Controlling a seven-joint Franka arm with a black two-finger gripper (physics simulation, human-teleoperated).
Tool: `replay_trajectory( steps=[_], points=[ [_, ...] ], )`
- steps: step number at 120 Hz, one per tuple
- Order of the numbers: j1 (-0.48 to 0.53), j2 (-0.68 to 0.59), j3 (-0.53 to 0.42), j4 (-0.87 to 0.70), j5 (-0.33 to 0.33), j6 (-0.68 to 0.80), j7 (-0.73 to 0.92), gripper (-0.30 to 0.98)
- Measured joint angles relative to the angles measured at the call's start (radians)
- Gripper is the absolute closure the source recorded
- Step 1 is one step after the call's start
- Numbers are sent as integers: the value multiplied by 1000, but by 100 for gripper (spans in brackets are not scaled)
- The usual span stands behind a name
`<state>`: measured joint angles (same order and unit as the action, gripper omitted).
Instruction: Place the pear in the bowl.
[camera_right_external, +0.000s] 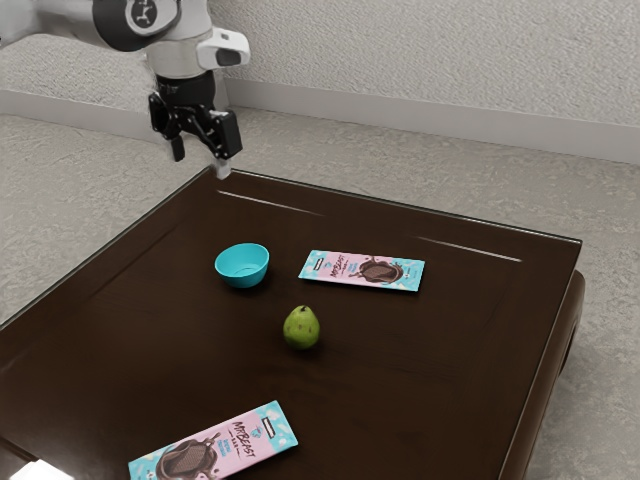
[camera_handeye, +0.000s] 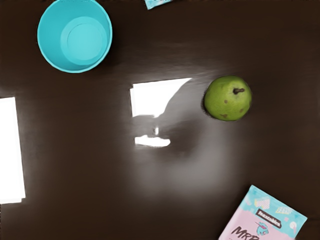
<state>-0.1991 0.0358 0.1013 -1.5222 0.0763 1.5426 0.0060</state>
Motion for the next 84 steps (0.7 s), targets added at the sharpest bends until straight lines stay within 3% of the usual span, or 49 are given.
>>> replay_trajectory(
  steps=[21,36,50,61,84],
  points=[
    [9,23,-12,-98,-14,61,-1,0],
    [34,36,-22,-402,-69,271,-21,0],
    [32,81,-41,-527,-125,475,-35,0],
    [24,129,-59,-546,-146,608,-40,0],
    [26,257,-85,-414,-158,754,-10,0]
  ],
)
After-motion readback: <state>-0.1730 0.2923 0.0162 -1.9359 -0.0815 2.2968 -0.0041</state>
